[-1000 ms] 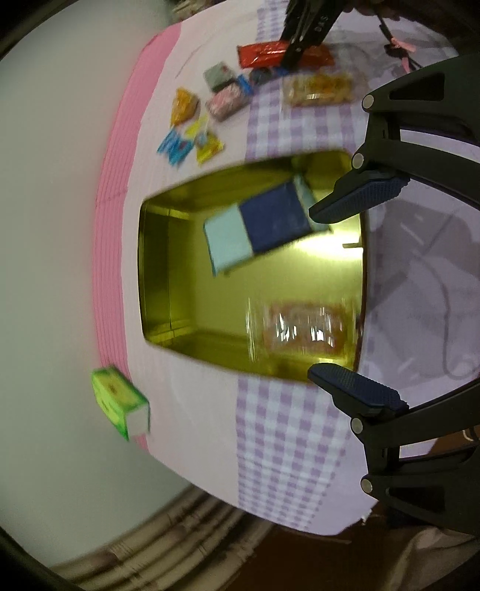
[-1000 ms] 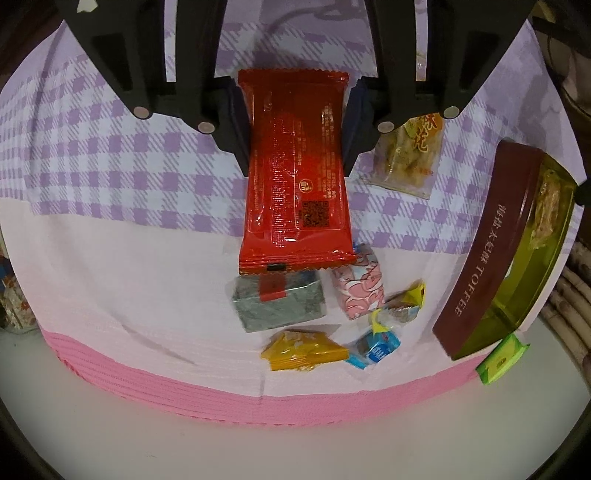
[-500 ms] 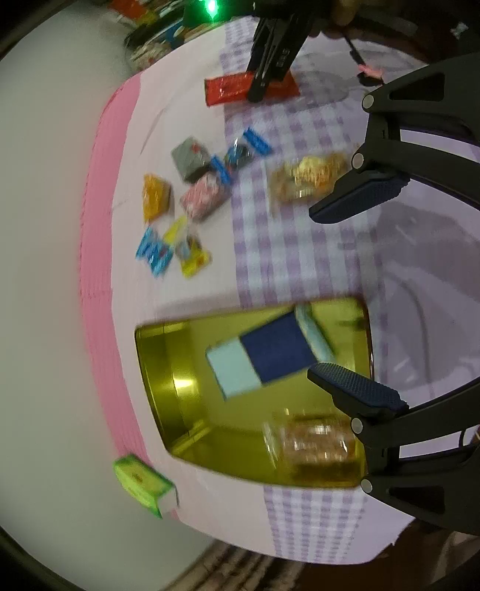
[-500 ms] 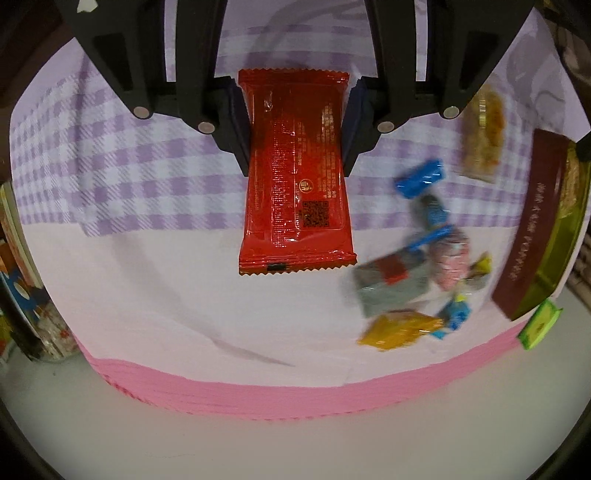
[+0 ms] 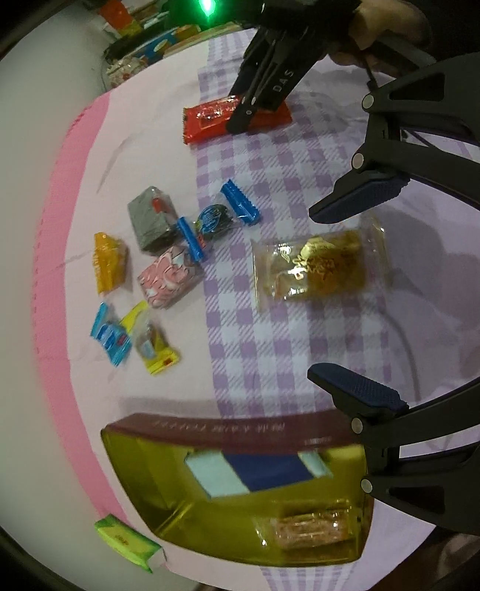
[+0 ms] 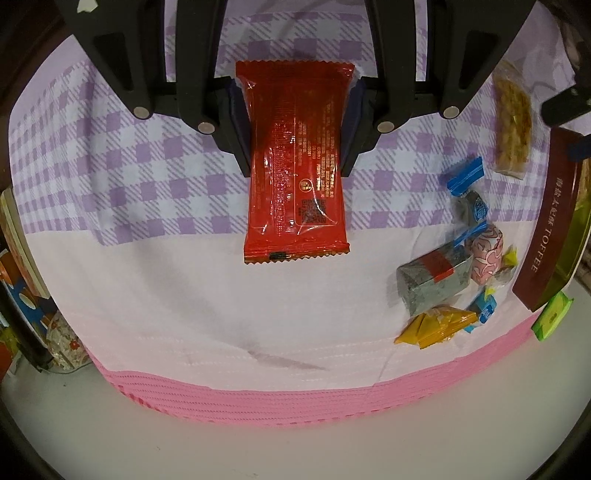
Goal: Organize snacks
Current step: 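Lift the red bar with the right gripper while the left gripper grasps the clear yellow-snack bag, then carry the yellow-snack bag with the left gripper into the gold tray and open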
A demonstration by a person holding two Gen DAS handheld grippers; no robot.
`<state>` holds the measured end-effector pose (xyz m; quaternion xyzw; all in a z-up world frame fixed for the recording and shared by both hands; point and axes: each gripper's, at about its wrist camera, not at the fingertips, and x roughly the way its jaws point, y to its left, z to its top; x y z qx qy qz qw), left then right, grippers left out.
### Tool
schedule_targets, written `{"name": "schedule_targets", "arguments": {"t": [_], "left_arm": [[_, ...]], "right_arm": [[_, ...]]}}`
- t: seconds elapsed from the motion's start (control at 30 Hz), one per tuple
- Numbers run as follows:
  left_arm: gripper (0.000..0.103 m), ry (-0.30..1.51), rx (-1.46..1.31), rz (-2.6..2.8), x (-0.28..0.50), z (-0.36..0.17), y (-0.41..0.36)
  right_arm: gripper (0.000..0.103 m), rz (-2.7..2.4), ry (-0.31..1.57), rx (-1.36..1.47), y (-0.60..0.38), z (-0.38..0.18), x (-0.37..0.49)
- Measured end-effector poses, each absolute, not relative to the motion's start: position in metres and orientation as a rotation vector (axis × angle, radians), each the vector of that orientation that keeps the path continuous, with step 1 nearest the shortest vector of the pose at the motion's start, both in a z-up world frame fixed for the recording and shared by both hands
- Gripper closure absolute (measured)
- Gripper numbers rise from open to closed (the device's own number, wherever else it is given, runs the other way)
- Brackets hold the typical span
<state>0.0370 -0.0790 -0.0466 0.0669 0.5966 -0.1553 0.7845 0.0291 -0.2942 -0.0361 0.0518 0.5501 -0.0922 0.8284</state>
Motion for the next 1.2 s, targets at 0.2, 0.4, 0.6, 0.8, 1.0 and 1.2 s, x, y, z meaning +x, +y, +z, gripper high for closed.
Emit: {"name": "schedule_targets", "arguments": {"t": [0.2,0.4,0.6,0.8,1.0,1.2], "left_arm": [[0.025,1.326,0.143,-0.305,0.046,-0.063,-0.088],[0.034,1.327,0.173,-0.288,0.050,-0.073,-0.096],[0.056,1.345,0.166,-0.320,0.049,-0.079,-0.100],[0.065,1.332,0.175,-0.340,0.044,-0.081,-0.101],[0.065,1.330,0.172,-0.360,0.039,-0.074,-0.098],[0.065,1.292,0.172,-0.374,0.036,-0.048,-0.080]], "right_arm": [[0.062,-0.198,1.169,0.111,-0.294,-0.036,0.029],[0.060,-0.196,1.174,0.121,-0.292,-0.037,0.031],[0.059,-0.193,1.176,0.124,-0.293,-0.036,0.031],[0.058,-0.193,1.177,0.120,-0.292,-0.037,0.031],[0.057,-0.195,1.179,0.109,-0.290,-0.038,0.031],[0.056,-0.199,1.180,0.100,-0.289,-0.039,0.031]]}}
